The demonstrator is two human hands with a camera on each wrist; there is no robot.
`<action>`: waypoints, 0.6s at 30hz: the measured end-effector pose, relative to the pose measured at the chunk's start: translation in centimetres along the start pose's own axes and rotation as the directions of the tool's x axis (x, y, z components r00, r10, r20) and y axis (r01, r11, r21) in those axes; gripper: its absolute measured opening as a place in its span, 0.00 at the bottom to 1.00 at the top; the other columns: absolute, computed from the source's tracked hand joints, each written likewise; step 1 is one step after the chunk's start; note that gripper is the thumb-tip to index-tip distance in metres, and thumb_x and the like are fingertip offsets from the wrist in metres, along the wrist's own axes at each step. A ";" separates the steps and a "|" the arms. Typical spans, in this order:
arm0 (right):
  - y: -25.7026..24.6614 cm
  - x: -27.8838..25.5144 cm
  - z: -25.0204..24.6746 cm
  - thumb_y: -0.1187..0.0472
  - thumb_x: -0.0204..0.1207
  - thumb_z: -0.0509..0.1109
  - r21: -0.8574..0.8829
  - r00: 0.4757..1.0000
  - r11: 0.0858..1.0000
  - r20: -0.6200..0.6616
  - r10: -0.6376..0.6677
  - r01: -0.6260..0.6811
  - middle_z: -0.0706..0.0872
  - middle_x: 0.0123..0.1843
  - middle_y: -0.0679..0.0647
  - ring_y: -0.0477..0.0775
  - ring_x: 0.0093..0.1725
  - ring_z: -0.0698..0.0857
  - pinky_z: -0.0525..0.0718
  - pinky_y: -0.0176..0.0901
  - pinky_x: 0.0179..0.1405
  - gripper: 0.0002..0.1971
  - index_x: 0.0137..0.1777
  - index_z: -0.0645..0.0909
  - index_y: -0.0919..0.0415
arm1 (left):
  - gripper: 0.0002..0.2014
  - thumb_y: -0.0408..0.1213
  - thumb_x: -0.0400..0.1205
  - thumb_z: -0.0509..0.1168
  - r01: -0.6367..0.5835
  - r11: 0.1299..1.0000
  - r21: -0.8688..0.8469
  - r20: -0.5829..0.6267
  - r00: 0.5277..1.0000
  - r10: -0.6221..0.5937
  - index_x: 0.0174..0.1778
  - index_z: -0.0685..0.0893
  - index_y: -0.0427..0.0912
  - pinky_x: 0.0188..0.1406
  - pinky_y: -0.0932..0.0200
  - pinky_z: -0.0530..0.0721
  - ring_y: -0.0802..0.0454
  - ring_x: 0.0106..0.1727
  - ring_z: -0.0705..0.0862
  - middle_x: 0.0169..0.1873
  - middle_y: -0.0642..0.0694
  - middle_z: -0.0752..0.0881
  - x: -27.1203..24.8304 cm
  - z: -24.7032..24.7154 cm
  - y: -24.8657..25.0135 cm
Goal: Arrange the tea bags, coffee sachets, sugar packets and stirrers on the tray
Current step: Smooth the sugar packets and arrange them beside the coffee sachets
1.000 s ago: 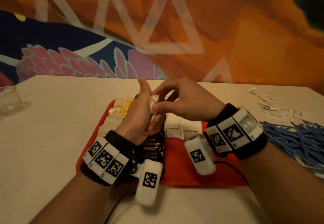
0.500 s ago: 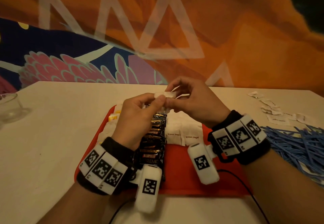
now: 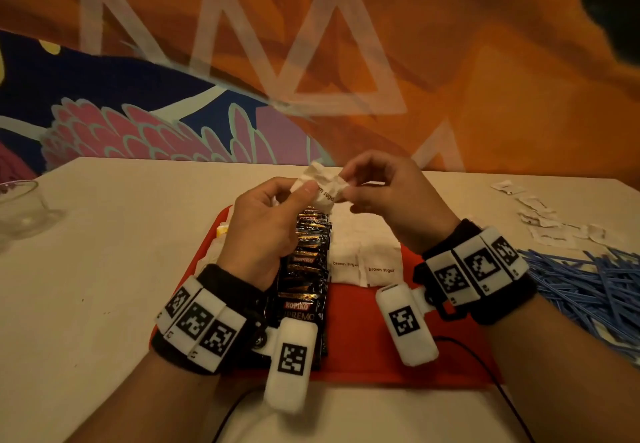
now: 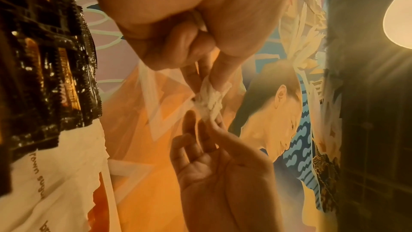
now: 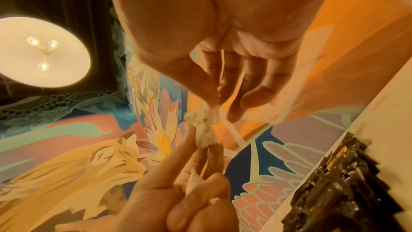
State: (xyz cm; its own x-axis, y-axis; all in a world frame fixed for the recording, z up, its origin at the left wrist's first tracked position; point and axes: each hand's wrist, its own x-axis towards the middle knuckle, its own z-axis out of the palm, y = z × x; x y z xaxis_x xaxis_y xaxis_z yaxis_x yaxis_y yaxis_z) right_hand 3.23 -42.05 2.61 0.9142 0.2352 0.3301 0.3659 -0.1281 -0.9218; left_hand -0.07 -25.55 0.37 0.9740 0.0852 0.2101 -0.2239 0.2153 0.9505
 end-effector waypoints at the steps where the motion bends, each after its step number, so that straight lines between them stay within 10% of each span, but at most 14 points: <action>1: 0.0 0.1 0.0 0.80 0.74 0.69 0.070 1.000 0.998 -0.031 -0.006 0.008 0.82 0.38 0.54 0.57 0.43 0.84 0.83 0.46 0.41 0.15 0.42 0.82 0.58 | 0.03 0.33 0.84 0.67 0.003 1.000 0.007 0.007 1.000 -0.003 0.46 0.84 0.38 0.10 0.70 0.62 0.63 0.12 0.65 0.16 0.55 0.77 0.0 0.0 0.0; 8: 0.0 -0.4 0.6 0.64 0.65 0.79 0.209 0.996 0.975 0.065 0.060 -0.073 0.88 0.43 0.61 0.53 0.39 0.88 0.85 0.39 0.32 0.12 0.47 0.82 0.61 | 0.03 0.34 0.84 0.68 -0.025 0.999 0.025 0.008 1.000 0.025 0.44 0.83 0.41 0.11 0.68 0.62 0.61 0.14 0.65 0.17 0.54 0.76 0.1 -0.2 -0.1; 18: -0.2 -0.2 0.4 0.62 0.81 0.70 0.265 0.983 0.948 0.003 0.184 -0.178 0.88 0.39 0.56 0.51 0.31 0.85 0.76 0.40 0.28 0.08 0.39 0.83 0.58 | 0.03 0.36 0.82 0.72 -0.048 0.995 0.089 -0.025 0.998 0.051 0.43 0.86 0.45 0.15 0.62 0.65 0.56 0.17 0.67 0.29 0.51 0.85 0.4 -0.4 -0.6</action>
State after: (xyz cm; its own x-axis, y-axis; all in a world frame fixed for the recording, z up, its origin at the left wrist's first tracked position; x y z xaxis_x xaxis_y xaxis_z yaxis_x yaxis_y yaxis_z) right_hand 2.88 -41.70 2.64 0.9652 0.2108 0.1547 0.1380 0.0916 -0.9862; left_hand 0.40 -25.23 -0.19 0.9602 0.1204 0.2521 -0.2664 0.1233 0.9559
